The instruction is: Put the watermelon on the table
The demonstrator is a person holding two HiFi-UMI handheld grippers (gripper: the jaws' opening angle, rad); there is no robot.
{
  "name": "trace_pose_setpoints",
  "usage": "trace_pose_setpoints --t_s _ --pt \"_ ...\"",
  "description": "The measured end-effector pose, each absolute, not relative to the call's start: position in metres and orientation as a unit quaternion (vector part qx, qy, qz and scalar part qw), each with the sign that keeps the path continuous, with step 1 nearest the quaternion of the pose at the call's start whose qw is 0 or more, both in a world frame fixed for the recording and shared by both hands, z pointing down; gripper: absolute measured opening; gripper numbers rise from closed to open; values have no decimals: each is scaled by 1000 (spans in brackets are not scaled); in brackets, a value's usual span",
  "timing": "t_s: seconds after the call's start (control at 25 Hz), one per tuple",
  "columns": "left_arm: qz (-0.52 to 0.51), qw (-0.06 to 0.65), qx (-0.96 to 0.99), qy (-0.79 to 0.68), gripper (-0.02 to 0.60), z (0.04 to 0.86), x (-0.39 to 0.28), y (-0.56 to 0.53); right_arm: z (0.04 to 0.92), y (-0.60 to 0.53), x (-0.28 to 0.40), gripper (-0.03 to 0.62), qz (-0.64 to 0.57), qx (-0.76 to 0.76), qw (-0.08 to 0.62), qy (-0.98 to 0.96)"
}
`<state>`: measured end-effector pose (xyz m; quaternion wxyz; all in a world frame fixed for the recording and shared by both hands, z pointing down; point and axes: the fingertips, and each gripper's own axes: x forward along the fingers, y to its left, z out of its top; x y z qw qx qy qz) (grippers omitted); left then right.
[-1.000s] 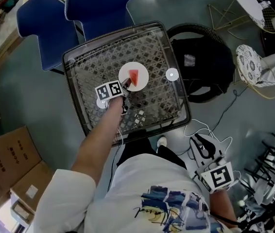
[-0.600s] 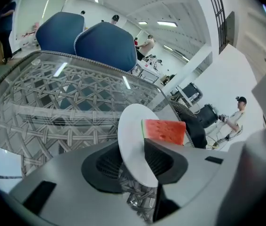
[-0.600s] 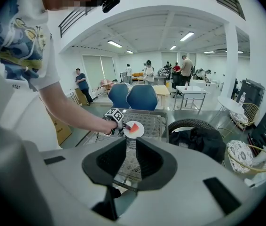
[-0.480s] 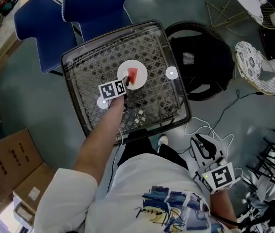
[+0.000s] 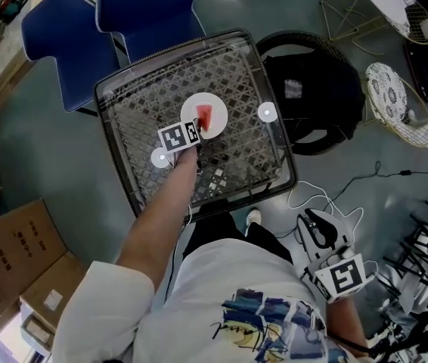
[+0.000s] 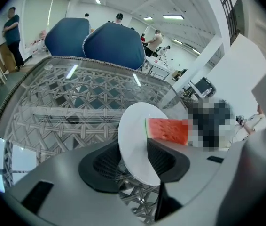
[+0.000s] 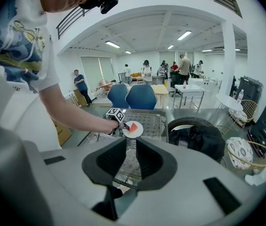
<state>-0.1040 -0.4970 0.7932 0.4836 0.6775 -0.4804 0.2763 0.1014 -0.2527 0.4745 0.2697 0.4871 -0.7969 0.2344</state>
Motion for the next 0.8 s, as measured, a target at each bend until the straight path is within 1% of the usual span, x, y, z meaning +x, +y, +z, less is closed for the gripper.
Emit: trace_pose_setpoints --t_s 0.24,0.36,0.56,0.8 --pt "324 453 668 -494 176 797 -114 -492 474 -256 101 66 232 489 261 -799" --pt "330 440 673 -495 176 797 -116 -493 474 -256 102 66 232 490 260 -799" --pt "322 431 679 -499 176 793 -119 -495 477 -255 106 66 228 487 261 -802" --pt "293 419 687 -517 176 764 -132 -482 476 -246 109 66 208 471 251 -820"
